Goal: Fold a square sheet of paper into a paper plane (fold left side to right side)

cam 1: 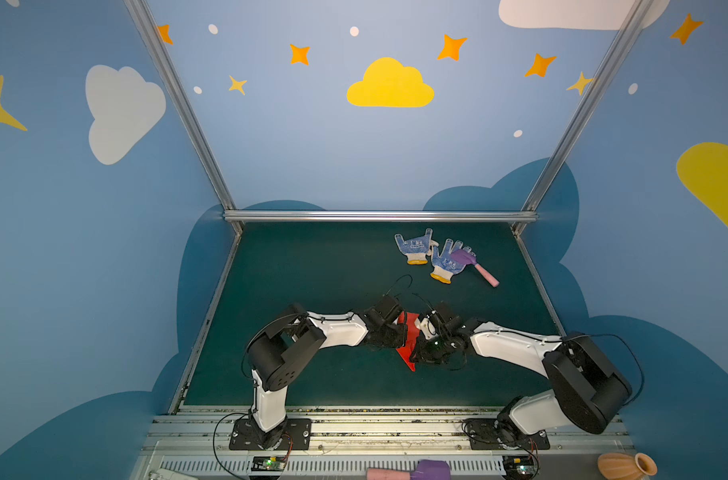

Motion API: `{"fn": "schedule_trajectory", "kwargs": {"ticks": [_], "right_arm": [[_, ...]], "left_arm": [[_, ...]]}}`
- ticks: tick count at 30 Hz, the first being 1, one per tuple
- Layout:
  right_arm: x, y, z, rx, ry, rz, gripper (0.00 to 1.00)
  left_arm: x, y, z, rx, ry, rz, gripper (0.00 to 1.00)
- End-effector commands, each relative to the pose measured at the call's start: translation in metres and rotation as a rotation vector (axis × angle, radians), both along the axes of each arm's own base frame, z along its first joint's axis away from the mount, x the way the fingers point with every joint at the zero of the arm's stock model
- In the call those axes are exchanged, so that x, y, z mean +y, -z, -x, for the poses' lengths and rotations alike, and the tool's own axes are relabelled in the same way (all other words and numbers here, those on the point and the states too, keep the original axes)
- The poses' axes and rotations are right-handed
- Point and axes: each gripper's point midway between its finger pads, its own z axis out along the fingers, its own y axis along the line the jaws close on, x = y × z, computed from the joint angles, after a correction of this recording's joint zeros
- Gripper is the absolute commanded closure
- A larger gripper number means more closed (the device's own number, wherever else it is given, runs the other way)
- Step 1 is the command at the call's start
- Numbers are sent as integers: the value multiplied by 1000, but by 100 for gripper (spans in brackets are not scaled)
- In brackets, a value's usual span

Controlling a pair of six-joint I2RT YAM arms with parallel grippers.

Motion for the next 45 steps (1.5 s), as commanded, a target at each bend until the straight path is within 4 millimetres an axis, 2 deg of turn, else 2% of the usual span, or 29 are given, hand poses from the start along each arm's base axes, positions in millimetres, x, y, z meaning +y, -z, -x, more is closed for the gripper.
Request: {"fn": "schedule_trajectory", "kwargs": {"ticks": [1,19,21,22,29,32,36,45], "right_arm": [[-4,1,4,6,-4,21,82],[-1,2,2,10,-11,19,86],[-1,2,2,11,-12,20,85],[6,-5,-4,-7,-13,2,84],[7,-6,-6,-8,-11,-2,81],[8,-7,-6,-9,-13,-6,86],[8,-4,-5,-1,-15,-4,100],[10,7,1,25,-27,-4,100]], "left_arm": [[15,11,8,25,-7,-65,96],[14,11,9,27,-4,-61,97],[15,11,8,25,-5,-62,97],[15,11,8,26,-5,-62,96],[14,10,8,25,-5,-59,97],[14,11,8,25,-5,-59,97],[14,10,8,23,-5,-58,97],[10,-1,6,17,-4,-38,95]]}}
